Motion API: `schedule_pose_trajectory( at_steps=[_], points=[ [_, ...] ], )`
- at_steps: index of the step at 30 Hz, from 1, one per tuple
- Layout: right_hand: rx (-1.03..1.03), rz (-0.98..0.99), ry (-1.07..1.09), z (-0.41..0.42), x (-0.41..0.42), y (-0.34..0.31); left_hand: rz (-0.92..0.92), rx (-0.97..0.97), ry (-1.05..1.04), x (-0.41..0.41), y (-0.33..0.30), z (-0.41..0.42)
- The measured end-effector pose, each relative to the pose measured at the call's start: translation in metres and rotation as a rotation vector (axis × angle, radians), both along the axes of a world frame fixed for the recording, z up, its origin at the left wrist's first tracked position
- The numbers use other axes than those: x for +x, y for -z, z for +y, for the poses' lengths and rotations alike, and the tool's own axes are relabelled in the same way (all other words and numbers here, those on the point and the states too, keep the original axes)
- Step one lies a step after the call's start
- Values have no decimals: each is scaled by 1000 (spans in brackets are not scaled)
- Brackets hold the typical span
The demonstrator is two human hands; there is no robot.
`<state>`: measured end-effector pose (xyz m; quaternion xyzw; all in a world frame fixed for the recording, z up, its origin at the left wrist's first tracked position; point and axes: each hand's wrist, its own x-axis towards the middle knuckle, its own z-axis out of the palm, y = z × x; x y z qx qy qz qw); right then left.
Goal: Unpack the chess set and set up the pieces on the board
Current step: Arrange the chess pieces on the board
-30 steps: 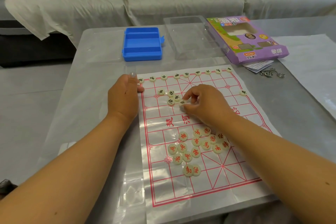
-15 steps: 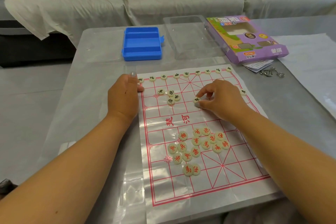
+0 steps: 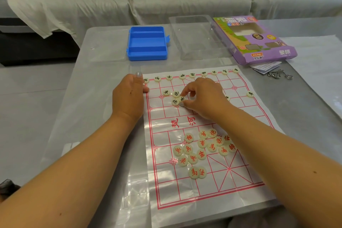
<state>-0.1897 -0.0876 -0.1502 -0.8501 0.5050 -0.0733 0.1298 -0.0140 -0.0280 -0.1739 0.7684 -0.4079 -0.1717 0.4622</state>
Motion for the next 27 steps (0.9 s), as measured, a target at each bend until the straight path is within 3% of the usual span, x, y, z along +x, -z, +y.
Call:
schedule_pose_trajectory(
  at_steps=[16, 21, 27],
  points=[
    [53, 26, -34, 14, 9, -5, 23, 21, 2, 0, 0, -1],
    [23, -56, 15, 0, 20, -16, 22, -3, -1, -1, -3, 0],
    [-46, 157, 30, -8, 59, -14, 98, -51, -32, -3, -4, 3]
  ],
)
